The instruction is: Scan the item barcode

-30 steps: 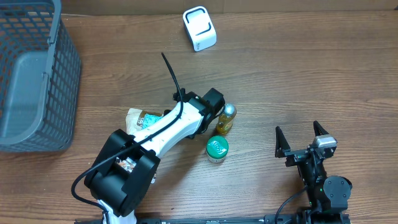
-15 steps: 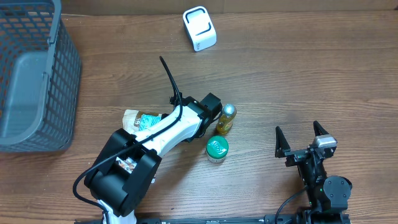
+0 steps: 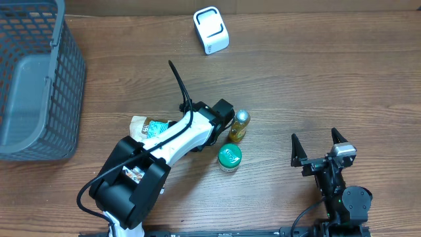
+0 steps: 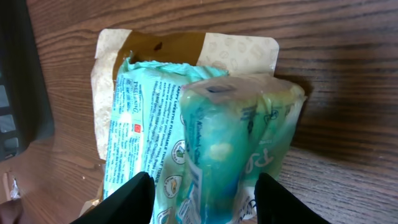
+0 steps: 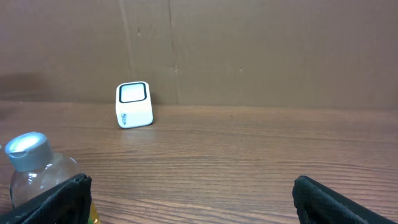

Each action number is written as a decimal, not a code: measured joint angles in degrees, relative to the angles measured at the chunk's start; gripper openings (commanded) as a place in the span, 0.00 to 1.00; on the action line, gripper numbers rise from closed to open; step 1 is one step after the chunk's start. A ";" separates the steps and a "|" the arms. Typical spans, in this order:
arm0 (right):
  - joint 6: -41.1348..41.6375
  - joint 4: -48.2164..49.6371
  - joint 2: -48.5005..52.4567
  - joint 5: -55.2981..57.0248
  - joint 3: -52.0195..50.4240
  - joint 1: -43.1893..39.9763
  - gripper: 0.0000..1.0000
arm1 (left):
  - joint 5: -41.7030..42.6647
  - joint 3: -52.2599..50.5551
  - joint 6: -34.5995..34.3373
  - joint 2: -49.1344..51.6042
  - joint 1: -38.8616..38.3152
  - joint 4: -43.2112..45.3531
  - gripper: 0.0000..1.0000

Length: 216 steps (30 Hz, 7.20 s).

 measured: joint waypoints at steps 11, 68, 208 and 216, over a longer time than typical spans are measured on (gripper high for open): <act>-0.02 0.02 0.00 0.00 0.00 0.00 1.00 | 3.30 9.46 0.13 -0.07 1.33 -4.28 0.61; 0.00 -0.02 0.00 0.02 0.00 0.02 1.00 | 23.04 28.85 11.10 -6.36 35.93 -5.11 1.00; 22.71 -80.17 80.76 -7.72 100.91 1.09 1.00 | 23.39 28.85 11.08 -6.36 35.93 -5.14 1.00; 22.71 -79.78 81.00 -5.84 100.91 7.32 1.00 | 23.41 28.85 11.08 -6.36 35.93 -5.14 1.00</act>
